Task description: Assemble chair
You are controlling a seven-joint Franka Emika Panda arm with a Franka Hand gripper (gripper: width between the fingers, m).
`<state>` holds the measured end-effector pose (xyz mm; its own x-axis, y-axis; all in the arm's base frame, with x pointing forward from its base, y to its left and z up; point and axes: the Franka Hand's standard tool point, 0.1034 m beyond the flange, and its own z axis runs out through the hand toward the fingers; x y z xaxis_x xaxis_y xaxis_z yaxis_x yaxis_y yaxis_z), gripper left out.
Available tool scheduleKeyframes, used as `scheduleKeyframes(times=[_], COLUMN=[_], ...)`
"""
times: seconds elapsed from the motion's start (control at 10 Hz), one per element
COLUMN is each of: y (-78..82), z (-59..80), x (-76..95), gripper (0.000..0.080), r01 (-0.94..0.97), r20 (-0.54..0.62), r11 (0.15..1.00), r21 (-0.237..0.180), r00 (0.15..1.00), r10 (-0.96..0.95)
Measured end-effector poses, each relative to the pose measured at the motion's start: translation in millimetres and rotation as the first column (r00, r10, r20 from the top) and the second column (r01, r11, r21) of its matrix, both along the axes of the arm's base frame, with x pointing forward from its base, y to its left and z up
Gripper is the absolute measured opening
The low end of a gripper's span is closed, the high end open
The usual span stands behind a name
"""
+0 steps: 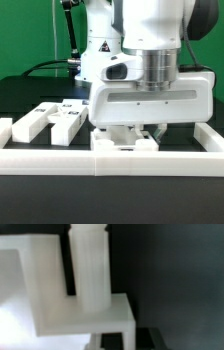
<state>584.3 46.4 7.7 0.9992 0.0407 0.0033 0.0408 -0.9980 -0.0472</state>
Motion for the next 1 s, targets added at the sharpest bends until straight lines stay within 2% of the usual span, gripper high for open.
scheduleKeyframes(times=[0.1, 0.7, 1.0], y=[14.4, 70.9, 80.3], z=[0.6, 3.1, 2.2], x=[-0.6, 3.3, 7.4], gripper=[0.0034, 0.0034, 0.0034], r01=[-0.015, -0.040, -0.018], r20=[-0.001, -0.008, -0.014], r11=[1.000, 0.999, 1.000], r21=[0.003, 0.010, 0.008], r00=[1.000, 0.999, 1.000], r10=[0.015, 0.040, 0.018])
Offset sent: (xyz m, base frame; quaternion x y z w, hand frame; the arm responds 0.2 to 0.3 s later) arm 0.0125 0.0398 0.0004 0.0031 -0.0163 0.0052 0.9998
